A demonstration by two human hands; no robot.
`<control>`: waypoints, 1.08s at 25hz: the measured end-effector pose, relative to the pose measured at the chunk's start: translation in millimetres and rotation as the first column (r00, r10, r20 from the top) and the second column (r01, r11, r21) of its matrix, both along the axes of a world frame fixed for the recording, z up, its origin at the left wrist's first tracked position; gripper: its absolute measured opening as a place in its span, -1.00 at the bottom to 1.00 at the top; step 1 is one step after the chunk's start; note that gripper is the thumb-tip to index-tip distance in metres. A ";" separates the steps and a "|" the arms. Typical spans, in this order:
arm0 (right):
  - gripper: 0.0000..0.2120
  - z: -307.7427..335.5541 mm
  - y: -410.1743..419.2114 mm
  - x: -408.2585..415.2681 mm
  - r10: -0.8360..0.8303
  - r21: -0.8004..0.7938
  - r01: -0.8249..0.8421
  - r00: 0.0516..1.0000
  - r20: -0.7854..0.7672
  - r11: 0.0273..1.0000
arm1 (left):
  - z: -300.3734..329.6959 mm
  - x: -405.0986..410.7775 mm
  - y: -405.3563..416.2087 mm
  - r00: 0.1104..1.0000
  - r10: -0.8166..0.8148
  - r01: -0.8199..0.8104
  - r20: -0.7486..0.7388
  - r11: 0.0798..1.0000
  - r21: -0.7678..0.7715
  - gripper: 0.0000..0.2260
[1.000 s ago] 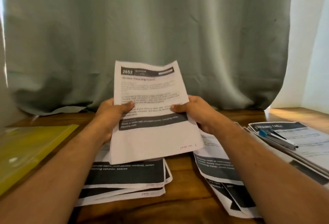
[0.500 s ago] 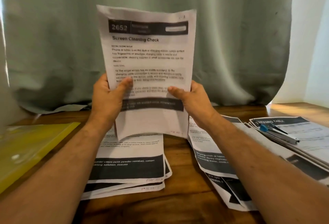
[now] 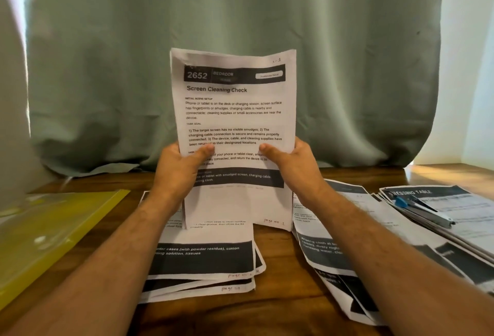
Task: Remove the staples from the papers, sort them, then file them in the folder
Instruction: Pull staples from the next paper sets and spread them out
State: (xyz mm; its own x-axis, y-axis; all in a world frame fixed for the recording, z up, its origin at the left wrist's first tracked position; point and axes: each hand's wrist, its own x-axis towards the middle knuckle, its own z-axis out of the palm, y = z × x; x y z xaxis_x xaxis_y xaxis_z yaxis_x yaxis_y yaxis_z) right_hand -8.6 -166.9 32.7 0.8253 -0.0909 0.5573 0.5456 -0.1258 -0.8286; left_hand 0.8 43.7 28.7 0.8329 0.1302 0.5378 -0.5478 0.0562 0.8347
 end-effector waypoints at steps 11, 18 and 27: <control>-0.86 -5.8 1.2 -1.6 -0.007 -0.063 0.005 0.999 -0.032 0.998 | -3.4 0.2 -1.0 0.998 -0.012 0.011 -0.061 1.000 -0.020 -0.91; -0.73 5.8 -6.5 -0.5 0.015 0.066 -0.014 1.000 -0.009 0.998 | 9.7 -8.7 4.6 0.938 -0.208 0.170 -0.276 0.973 -0.154 -0.82; -0.75 1.6 -43.2 12.7 -0.205 -0.003 0.223 0.890 -0.408 0.975 | -6.4 -10.3 6.1 0.573 -0.365 0.454 -0.734 0.887 -0.088 -0.71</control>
State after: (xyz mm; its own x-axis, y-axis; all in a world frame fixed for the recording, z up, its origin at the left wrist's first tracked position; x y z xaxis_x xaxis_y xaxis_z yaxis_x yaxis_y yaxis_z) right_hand 4.1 -210.1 34.3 0.9360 -0.3072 0.1720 0.1270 -0.1612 -0.9787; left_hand -9.6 49.8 22.3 0.9034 -0.3408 -0.2603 0.2818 0.0142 0.9594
